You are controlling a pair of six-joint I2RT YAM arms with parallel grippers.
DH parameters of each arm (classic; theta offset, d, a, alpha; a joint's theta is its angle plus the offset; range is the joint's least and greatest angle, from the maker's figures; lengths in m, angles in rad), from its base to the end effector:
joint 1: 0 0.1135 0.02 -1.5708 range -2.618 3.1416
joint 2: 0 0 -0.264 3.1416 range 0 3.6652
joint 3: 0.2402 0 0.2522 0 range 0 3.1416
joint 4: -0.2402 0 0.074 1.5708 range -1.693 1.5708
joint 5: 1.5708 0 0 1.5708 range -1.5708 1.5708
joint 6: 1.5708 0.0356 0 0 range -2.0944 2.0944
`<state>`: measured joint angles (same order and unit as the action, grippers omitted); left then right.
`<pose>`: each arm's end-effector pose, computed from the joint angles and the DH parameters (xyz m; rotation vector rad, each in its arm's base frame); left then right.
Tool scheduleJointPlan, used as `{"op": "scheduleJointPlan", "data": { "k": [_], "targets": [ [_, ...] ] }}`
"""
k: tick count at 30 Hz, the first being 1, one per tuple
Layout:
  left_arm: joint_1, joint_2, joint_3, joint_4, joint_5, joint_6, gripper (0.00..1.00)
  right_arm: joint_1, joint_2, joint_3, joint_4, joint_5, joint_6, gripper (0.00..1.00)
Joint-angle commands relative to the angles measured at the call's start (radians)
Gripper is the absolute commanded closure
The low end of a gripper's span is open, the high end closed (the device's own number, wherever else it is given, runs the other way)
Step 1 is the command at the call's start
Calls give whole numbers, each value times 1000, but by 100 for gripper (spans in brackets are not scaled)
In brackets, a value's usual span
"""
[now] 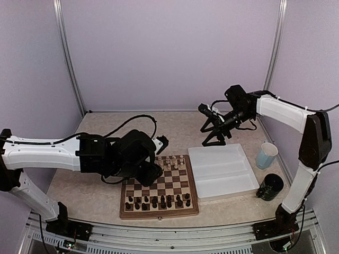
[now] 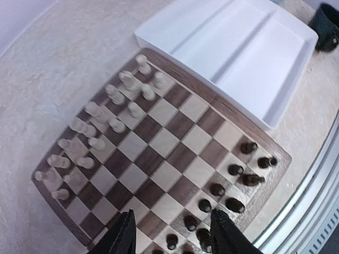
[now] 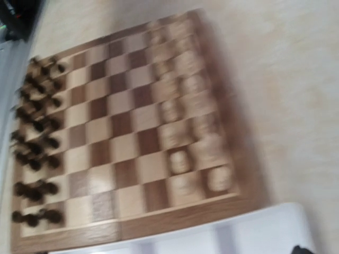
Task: Set up the chess pieces on the board
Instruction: Reset both arms
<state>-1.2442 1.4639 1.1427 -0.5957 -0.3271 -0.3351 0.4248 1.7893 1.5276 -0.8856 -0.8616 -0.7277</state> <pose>0.1099 -0.2887 0.2701 0.9489 2.2529 -0.3042 0.3253 0.1768 0.2772 -1.5180 1.8975 1.0202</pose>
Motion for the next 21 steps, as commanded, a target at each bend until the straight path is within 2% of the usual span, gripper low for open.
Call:
{"op": "scheduleJointPlan", "data": {
  "k": [1,3,7,9,11,13,15,21],
  "targets": [
    [143,-52,76,22,-65,99,50,-43,-131,36,120,145,126,1],
    [247,-73,92,99,-68,126,47,-62,-174,13,231,274,205,1],
    [431,-81,126,210,-14,139,44,-133,-200,33,340,469,356,1],
    [500,-74,153,239,5,131,42,-172,-236,13,413,545,428,1],
    [553,-55,190,262,22,122,40,-188,-291,-29,505,693,480,1],
    [587,-35,214,286,35,117,40,-190,-326,-68,572,770,461,1],
    [601,-16,221,320,27,118,40,-190,-347,-88,597,807,470,1],
    [608,13,231,390,49,93,40,-191,-396,-184,623,769,480,1]
  ]
}}
